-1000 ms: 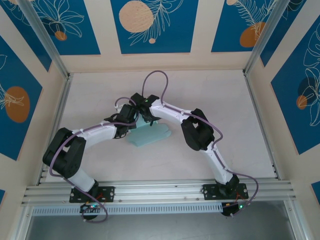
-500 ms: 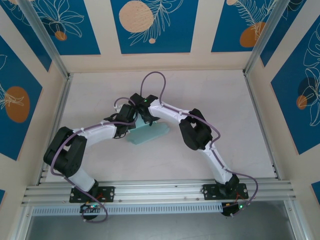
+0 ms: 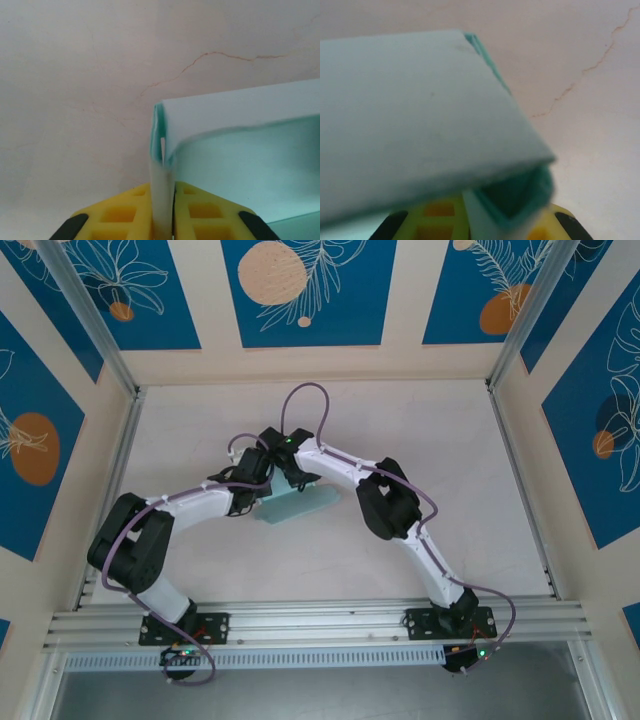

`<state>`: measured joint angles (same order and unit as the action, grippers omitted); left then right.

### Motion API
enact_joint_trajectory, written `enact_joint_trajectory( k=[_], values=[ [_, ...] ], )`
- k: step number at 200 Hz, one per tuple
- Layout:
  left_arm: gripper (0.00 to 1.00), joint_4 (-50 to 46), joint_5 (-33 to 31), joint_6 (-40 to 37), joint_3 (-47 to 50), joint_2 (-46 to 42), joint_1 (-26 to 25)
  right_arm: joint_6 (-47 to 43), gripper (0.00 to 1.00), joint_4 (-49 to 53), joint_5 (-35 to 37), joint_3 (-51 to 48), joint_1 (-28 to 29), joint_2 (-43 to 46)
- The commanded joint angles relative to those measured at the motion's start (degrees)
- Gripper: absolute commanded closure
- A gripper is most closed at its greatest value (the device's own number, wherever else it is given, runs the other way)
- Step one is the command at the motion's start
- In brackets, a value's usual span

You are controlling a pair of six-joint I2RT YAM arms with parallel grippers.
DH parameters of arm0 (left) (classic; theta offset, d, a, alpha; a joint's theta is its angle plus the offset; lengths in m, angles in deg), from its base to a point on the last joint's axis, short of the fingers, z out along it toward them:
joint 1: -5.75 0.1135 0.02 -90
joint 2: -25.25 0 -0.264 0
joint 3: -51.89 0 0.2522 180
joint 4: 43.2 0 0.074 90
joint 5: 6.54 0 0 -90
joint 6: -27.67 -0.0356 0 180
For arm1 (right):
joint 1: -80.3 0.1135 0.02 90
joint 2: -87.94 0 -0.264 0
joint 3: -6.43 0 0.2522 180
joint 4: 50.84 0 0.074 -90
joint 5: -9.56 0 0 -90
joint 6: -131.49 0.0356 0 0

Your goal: Fold the paper box

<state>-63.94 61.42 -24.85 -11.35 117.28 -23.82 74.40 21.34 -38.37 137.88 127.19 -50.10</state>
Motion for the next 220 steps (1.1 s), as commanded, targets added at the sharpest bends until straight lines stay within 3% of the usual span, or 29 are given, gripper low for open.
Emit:
enact_joint_trajectory(
  k=[1, 29, 71, 112, 161, 187, 220],
  values=[
    [0.81, -3.97, -7.13, -1.66, -1.9, -1.0, 0.91, -2.64, 0.91, 9.09, 8.92, -7.99, -3.24, -4.67],
    [0.68, -3.52, -3.45, -1.79, -3.69, -0.74, 0.91, -5.46, 0.89, 7.17, 6.98, -8.62, -1.01, -2.84],
    [0.34, -2.68, 2.01, -2.87, -4.05, -5.18, 1.01, -8.15, 0.87, 5.78, 3.32, -10.02, -0.52, -0.16],
    [0.17, -2.88, 7.1, -3.1, -3.72, -11.1, 2.51, -14.53, 0.88, 2.5, -3.63, -12.79, -0.93, 2.68],
    [0.0, -3.88, 10.4, -3.12, -2.97, -15.22, 6.04, -26.25, 0.91, 2.56, -13.62, -15.09, -0.53, 4.88],
    [0.0, -3.56, 12.85, -2.92, -2.12, -15.96, 8.36, -30.83, 0.9, 4.06, -15.19, -15.13, -0.07, 4.51],
    [0.0, -3.59, 15.42, -2.88, -1.82, -15.58, 10.68, -33.83, 0.81, 5.78, -17.9, -12.28, 0.14, 2.94]
  ],
)
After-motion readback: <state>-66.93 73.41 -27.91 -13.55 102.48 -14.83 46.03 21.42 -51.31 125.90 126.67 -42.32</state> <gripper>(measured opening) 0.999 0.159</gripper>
